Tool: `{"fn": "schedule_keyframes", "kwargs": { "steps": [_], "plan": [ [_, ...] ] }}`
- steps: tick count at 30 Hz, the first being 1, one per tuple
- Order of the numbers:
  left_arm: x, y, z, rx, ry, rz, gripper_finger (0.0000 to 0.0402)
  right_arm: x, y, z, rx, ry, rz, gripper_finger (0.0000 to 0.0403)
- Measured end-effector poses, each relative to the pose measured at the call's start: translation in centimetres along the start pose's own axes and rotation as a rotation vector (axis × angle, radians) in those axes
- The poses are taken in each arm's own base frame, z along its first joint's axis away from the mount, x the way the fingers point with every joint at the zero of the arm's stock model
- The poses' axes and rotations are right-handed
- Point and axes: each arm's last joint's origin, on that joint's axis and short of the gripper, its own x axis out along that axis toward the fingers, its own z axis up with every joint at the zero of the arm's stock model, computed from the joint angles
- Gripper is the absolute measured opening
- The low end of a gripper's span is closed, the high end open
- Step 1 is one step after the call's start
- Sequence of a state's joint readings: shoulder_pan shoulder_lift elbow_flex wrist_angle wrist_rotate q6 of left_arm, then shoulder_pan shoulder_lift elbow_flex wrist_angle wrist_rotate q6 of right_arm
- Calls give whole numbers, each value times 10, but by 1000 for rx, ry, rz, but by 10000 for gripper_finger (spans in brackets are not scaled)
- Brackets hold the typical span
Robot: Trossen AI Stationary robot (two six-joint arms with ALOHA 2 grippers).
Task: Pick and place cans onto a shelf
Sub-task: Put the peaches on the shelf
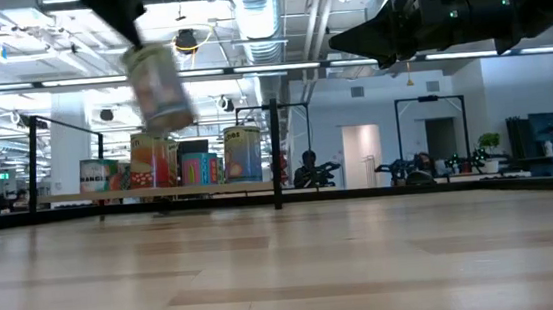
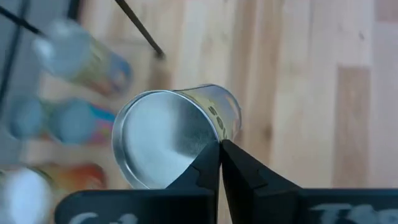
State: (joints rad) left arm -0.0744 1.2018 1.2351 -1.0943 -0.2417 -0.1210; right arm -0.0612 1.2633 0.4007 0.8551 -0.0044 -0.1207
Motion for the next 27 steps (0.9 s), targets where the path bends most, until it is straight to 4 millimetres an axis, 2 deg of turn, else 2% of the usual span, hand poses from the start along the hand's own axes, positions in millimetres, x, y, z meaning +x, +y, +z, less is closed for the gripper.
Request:
{"fn": "schedule_keyframes", "kwargs": {
  "steps": [4,9,14,18,22,27],
  "plan": [
    [-5,25,35,37,-34,59,0,0,0,0,0,0,0,10],
    [0,67,78,83,-23,144,0,0,0,0,0,1,-1,10],
    [6,115,105,79,22,215,0,0,0,-1,-7,6,0,10],
    [22,152,117,54,58,249,0,0,0,-1,-19,8,-1,10],
    [60,181,115,27,146,203,0,0,-2,-1,-19,10,-7,10],
    [101,204,108,10,247,185,0,0,-2,-1,-21,11,-7,10]
  ]
}}
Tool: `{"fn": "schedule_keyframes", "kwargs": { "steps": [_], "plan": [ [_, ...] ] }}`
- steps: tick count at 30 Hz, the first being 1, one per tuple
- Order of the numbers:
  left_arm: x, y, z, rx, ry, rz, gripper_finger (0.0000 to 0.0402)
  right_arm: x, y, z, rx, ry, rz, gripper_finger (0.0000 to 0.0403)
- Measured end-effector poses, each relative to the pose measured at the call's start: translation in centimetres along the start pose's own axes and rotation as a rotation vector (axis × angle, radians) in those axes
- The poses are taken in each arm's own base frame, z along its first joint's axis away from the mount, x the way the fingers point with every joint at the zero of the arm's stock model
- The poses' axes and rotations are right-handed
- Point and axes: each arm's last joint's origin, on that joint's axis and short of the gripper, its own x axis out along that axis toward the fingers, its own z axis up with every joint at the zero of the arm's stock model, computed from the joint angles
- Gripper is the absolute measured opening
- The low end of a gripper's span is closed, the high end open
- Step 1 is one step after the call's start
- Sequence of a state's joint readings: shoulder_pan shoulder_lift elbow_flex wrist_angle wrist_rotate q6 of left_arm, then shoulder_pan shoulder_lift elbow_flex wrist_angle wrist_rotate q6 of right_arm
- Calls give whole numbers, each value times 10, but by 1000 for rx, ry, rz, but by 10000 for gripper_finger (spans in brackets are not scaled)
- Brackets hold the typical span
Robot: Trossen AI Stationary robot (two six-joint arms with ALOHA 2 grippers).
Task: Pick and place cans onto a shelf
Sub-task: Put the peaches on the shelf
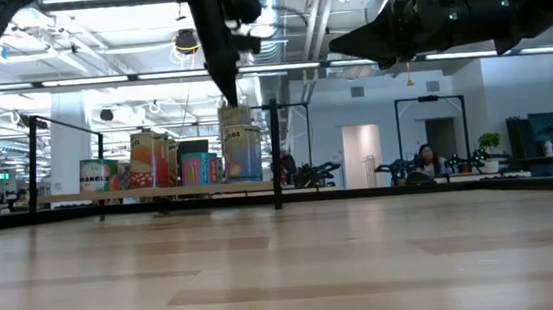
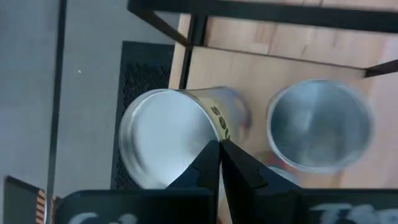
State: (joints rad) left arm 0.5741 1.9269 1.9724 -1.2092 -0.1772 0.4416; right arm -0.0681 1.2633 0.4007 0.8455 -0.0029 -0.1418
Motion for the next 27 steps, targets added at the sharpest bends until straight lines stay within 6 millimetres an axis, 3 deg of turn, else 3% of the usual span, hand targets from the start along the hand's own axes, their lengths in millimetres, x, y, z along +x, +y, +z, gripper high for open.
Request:
{"fn": "schedule_keyframes", "kwargs": {
  "steps": [4,18,27],
  "plan": [
    [18,7,3,-1,6,-5,0,0,0,0,-9,0,0,10],
    [42,22,8,-25,-79,-41,0,0,0,0,-16,-1,0,11],
    [62,21,5,-28,-39,-103,0,0,0,0,-16,1,0,11]
  ]
}}
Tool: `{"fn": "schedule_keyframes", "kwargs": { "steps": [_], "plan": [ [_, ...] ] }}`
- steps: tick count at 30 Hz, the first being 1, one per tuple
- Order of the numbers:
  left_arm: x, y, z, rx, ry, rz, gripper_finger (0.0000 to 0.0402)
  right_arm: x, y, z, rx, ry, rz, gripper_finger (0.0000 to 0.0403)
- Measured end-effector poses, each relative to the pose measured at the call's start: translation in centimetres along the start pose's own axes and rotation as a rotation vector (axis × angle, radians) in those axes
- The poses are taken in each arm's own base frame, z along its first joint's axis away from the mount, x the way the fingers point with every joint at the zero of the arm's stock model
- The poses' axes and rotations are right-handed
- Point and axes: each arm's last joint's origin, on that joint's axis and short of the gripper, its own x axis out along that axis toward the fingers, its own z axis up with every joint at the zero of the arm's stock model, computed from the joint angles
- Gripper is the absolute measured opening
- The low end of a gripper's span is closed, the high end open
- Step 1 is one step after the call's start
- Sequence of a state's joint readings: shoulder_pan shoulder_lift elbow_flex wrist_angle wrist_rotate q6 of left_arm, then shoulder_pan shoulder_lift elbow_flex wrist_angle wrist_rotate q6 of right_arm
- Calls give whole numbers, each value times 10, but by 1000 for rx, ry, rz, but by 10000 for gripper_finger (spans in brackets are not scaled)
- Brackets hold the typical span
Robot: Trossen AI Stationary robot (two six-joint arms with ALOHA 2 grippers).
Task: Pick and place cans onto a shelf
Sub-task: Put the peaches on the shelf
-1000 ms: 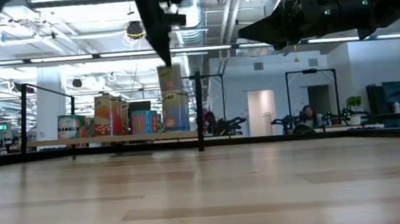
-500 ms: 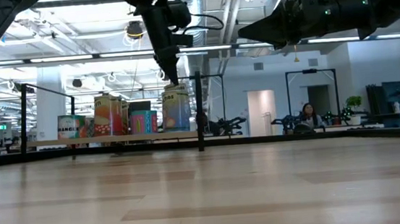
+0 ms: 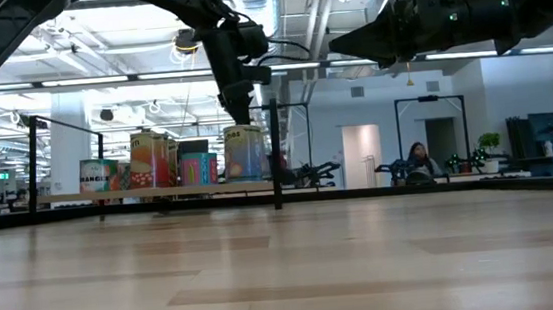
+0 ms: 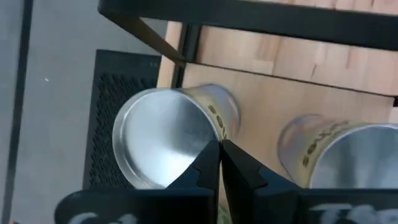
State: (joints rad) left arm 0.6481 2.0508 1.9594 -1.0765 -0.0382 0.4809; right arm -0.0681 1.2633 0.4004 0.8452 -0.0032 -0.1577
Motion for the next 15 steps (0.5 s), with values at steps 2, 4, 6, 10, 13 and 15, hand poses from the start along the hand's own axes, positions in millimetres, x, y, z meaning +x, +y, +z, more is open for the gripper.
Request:
{"fn": "schedule_keyframes", "kwargs": {
  "steps": [2,4,6,10,13,15],
  "plan": [
    [3,0,1,2,2,5,0,0,0,0,0,-2,0,11],
    [5,-1,0,3,20,2,0,0,0,0,0,-1,0,11],
    [5,-1,-1,4,32,0,0,0,0,0,0,-1,0,11],
    [5,-1,-1,2,33,3,0,0,0,0,0,-2,0,11],
    [5,-2,-2,-9,43,-6,0,0,0,0,0,-2,0,11],
    [5,-2,-2,-18,42,-11,0,0,0,0,0,-2,0,11]
  ]
}}
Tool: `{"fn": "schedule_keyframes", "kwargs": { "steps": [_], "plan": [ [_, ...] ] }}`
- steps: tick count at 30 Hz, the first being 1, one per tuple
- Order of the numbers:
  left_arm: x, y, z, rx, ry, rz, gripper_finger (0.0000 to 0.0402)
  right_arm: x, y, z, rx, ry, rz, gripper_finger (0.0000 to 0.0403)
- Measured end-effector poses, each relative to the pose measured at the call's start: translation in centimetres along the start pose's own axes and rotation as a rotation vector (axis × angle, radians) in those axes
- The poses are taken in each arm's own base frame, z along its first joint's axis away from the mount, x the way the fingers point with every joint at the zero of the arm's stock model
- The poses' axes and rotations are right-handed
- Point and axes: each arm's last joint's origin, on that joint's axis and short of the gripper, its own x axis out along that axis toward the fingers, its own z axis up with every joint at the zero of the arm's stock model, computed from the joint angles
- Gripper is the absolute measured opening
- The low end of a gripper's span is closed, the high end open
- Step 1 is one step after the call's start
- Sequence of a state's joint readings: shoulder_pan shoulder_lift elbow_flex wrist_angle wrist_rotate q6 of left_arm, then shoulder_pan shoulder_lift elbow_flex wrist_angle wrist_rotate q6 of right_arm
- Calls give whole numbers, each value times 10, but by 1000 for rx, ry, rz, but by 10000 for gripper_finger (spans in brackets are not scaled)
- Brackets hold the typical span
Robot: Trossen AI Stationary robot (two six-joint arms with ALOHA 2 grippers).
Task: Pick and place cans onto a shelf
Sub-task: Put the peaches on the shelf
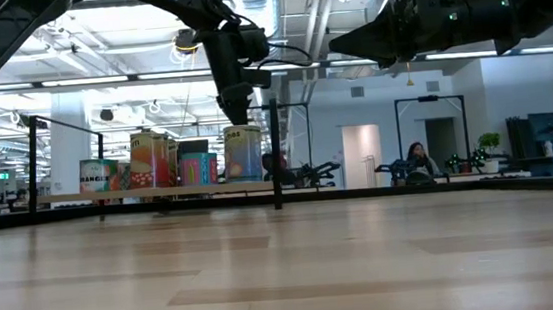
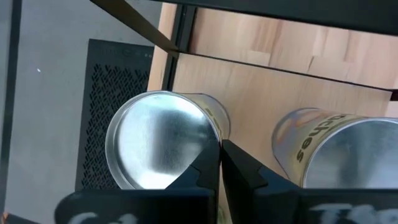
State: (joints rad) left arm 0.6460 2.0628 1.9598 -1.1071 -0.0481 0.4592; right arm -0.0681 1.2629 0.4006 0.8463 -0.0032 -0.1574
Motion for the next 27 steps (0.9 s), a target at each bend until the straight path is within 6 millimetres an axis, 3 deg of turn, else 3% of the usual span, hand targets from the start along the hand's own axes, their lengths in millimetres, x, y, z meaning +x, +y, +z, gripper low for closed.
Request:
{"fn": "schedule_keyframes", "kwargs": {
  "steps": [20,27],
  "plan": [
    [0,-2,4,-6,-57,-46,13,0,0,0,0,0,0,11],
    [-2,-2,6,-4,-64,-42,42,0,0,0,0,0,0,11]
  ]
}}
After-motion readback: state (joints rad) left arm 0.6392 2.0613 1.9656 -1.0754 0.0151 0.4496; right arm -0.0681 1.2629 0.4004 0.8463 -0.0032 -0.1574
